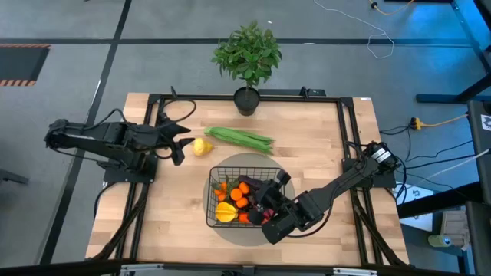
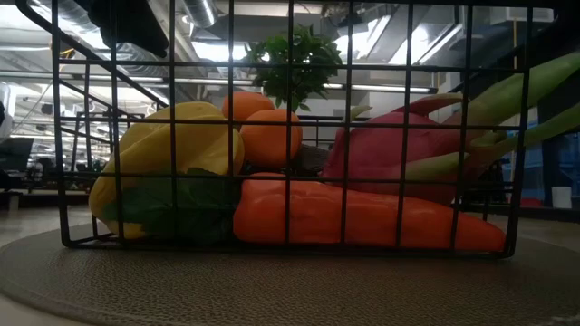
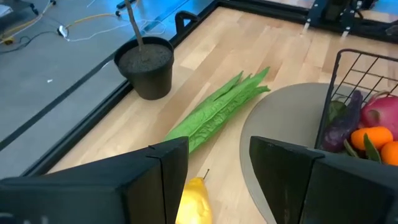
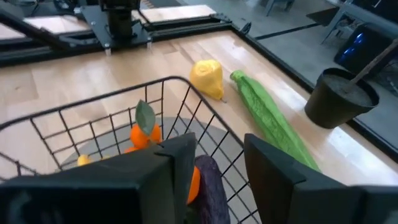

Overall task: Build produce basket
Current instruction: Put the pear into the black wire basket

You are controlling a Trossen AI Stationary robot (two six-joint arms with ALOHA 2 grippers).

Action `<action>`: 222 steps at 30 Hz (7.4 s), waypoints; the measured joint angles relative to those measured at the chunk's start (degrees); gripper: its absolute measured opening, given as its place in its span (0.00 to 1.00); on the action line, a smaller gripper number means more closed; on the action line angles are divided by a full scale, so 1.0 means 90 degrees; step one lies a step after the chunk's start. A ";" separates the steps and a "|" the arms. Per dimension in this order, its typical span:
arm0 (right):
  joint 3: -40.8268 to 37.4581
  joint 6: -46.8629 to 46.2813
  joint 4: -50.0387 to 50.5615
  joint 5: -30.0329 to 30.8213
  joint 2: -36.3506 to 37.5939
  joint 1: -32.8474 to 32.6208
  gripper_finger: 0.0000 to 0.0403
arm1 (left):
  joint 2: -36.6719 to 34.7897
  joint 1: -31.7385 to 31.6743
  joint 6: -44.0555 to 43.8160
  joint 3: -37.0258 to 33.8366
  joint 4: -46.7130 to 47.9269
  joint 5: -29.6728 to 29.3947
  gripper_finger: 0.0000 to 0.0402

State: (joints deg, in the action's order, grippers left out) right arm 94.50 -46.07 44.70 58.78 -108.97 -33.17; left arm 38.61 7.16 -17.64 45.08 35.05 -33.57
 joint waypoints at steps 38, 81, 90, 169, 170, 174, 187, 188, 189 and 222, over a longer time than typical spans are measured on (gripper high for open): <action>0.0478 -0.0543 0.1477 0.0446 0.0017 -0.0325 0.34 | 0.1839 -0.1090 -0.2319 0.0000 0.1770 -0.0982 0.40; 0.0474 -0.0718 0.1494 0.0110 0.0024 -0.0323 0.34 | 0.3609 -0.2766 -0.2144 -0.0250 0.1794 0.1972 0.40; 0.0474 -0.0765 0.1512 -0.0024 0.0024 -0.0323 0.34 | 0.3631 -0.2697 -0.2841 -0.0277 0.2502 0.2141 0.40; 0.0090 -0.1329 0.1479 -0.0539 0.0017 -0.0323 0.34 | 0.3210 -0.2730 -0.0463 -0.0274 0.0154 0.4041 0.40; 0.0090 -0.1328 0.1483 -0.0546 0.0017 -0.0323 0.34 | 0.3057 -0.2618 -0.0560 -0.0274 0.0387 0.3872 0.40; 0.0090 -0.1330 0.1487 -0.0685 0.0017 -0.0323 0.34 | 0.2501 -0.2198 -0.0735 -0.0274 0.1352 0.3663 0.40; 0.0092 -0.1330 0.1426 -0.0716 0.0017 -0.0323 0.34 | 0.1552 -0.0568 -0.3673 -0.0274 0.3997 0.3163 0.40; 0.0092 -0.1318 0.1437 -0.0719 0.0017 -0.0323 0.34 | 0.1554 -0.0390 -0.3872 -0.0274 0.4090 0.3178 0.40; 0.0092 -0.1300 0.1439 -0.0721 0.0017 -0.0323 0.34 | 0.1559 -0.0204 -0.4104 -0.0274 0.4152 0.3182 0.40; 0.0092 -0.0863 0.1482 -0.0713 0.0017 -0.0323 0.34 | 0.3622 0.4010 -0.9100 -0.0549 0.4005 0.3465 0.40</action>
State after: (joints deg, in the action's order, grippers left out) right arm 95.33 -53.84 58.04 52.36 -108.81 -36.07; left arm 71.21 43.24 -99.54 40.14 71.09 -2.39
